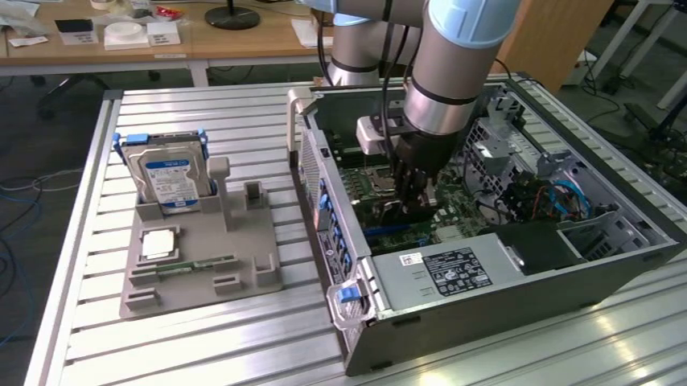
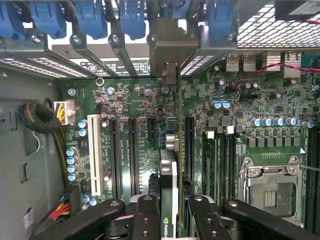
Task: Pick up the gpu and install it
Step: 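Insert the gpu into the slot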
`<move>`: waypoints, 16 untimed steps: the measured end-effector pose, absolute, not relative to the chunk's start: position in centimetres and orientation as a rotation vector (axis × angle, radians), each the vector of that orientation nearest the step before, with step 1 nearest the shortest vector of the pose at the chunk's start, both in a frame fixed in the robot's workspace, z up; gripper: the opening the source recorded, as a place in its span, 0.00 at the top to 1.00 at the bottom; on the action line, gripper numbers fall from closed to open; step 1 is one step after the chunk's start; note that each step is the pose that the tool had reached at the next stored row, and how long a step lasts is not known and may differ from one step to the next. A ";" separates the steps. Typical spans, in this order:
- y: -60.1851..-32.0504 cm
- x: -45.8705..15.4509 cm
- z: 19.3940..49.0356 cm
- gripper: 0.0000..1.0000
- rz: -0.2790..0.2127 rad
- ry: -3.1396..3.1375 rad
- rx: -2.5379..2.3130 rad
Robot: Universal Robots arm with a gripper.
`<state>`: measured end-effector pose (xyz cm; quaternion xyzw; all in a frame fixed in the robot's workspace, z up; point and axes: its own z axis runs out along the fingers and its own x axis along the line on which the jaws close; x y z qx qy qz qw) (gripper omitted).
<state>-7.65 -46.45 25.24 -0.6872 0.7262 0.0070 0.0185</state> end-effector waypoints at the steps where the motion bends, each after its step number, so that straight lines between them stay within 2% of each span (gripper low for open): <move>1: -46.5 -7.7 25.2 0.73 0.022 2.255 -2.134; 16: -46.4 -7.7 24.8 0.73 0.022 2.255 -2.134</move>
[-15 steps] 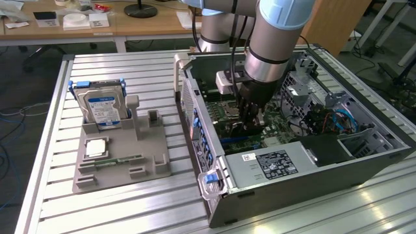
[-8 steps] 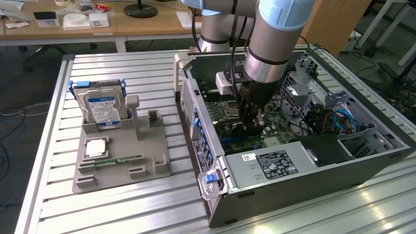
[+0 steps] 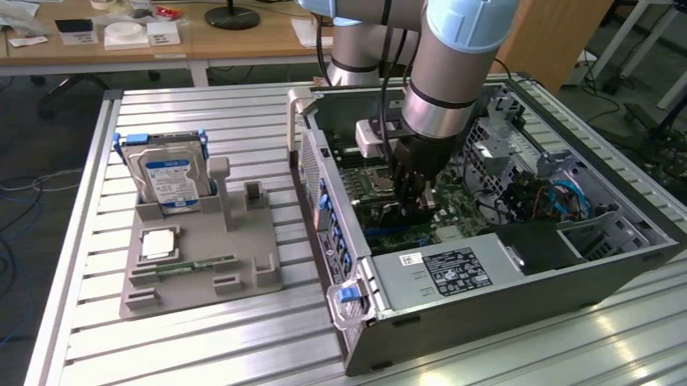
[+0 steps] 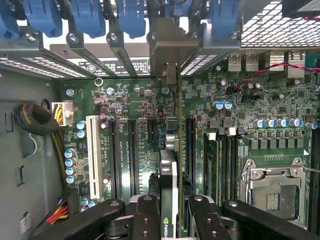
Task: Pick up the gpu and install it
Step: 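Insert the gpu into the slot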
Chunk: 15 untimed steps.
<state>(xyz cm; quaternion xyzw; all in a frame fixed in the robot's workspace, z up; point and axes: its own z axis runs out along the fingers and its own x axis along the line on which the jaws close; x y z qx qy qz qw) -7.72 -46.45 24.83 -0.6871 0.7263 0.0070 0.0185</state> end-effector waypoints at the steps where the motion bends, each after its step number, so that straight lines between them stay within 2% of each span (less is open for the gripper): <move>1: -46.4 -7.7 24.8 0.73 0.022 2.255 -2.134; 15: -46.4 -7.9 24.3 0.73 0.022 2.255 -2.134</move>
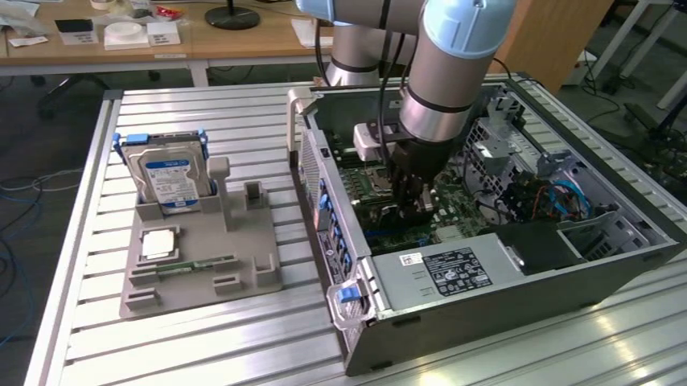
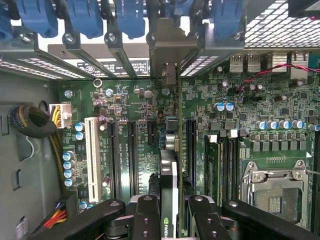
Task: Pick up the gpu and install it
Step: 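Insert the gpu into the slot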
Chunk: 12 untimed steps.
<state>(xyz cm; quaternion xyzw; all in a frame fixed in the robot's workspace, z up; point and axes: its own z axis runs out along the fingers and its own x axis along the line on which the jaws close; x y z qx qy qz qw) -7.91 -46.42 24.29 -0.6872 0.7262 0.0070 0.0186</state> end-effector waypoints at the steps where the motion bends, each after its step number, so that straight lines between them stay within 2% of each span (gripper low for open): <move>1: -46.4 -7.9 24.2 0.73 0.022 2.255 -2.134; 12: -46.4 -7.9 23.9 0.73 0.022 2.255 -2.134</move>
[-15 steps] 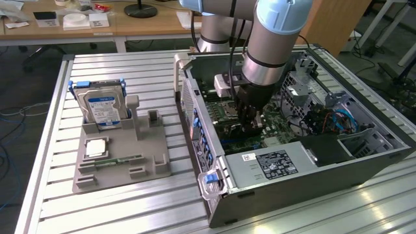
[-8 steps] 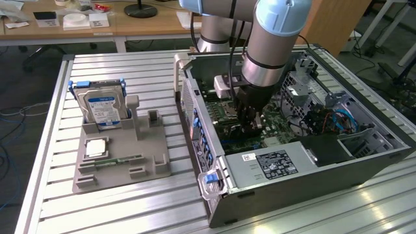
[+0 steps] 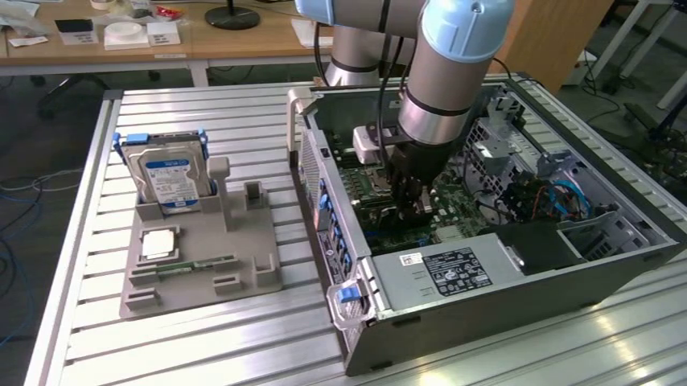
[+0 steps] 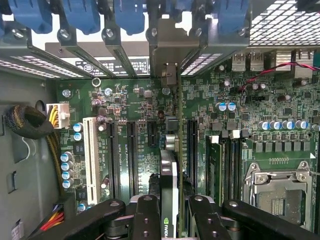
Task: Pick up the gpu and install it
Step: 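Insert the gpu into the slot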
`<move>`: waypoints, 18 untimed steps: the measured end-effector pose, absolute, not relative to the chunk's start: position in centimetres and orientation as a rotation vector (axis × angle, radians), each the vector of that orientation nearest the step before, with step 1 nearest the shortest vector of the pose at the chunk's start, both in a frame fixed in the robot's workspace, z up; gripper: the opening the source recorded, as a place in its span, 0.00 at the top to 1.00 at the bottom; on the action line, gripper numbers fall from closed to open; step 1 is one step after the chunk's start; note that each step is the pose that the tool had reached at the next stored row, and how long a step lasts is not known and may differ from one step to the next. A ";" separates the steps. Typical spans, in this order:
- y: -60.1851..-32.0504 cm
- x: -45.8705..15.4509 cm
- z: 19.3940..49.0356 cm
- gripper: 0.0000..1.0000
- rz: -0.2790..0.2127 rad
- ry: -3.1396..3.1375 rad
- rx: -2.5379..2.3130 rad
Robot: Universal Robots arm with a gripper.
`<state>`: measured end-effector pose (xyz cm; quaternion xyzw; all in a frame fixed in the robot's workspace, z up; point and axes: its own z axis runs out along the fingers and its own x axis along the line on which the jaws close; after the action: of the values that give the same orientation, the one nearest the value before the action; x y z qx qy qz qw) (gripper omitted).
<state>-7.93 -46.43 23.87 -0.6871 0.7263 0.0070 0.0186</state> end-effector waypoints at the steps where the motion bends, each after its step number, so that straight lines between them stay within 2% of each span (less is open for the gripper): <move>1: -46.4 -7.9 23.9 0.73 0.022 2.255 -2.134; 18: -46.4 -8.0 23.7 0.73 0.021 2.255 -2.134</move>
<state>-8.04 -46.43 23.66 -0.6872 0.7262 0.0069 0.0187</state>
